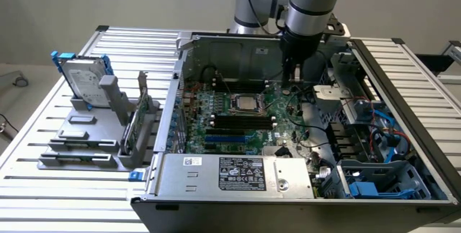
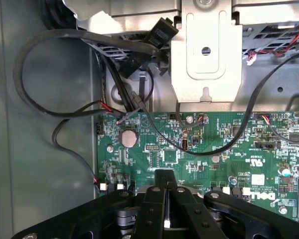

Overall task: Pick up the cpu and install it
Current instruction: 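Close the cpu cover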

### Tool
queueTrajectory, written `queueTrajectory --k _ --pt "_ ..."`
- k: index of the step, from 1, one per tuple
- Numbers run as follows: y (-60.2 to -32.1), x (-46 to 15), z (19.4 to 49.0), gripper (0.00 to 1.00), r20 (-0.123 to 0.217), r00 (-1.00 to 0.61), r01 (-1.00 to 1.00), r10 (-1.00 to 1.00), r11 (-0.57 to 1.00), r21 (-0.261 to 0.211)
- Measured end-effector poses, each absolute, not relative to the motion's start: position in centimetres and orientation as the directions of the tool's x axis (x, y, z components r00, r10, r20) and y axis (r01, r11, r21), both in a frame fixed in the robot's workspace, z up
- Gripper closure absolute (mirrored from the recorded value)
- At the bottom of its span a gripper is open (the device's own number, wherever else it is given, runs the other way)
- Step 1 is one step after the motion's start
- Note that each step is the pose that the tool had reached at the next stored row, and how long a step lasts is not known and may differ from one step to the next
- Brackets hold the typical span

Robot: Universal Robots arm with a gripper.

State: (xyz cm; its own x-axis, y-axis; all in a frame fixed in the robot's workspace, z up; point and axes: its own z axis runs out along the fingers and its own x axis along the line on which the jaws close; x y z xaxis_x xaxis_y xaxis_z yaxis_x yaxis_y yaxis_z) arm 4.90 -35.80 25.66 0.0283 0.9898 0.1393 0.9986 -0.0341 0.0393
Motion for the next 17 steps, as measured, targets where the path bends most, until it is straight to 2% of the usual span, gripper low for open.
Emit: queueTrajectory --k 7,17 --pt "-35.8 4.91 24.61 0.89 0.139 0.029 0.999 0.99 -0.034 0.035" --pt "-35.87 4.79 24.61 0.89 0.13 0.048 0.994 0.99 -0.034 -0.105"
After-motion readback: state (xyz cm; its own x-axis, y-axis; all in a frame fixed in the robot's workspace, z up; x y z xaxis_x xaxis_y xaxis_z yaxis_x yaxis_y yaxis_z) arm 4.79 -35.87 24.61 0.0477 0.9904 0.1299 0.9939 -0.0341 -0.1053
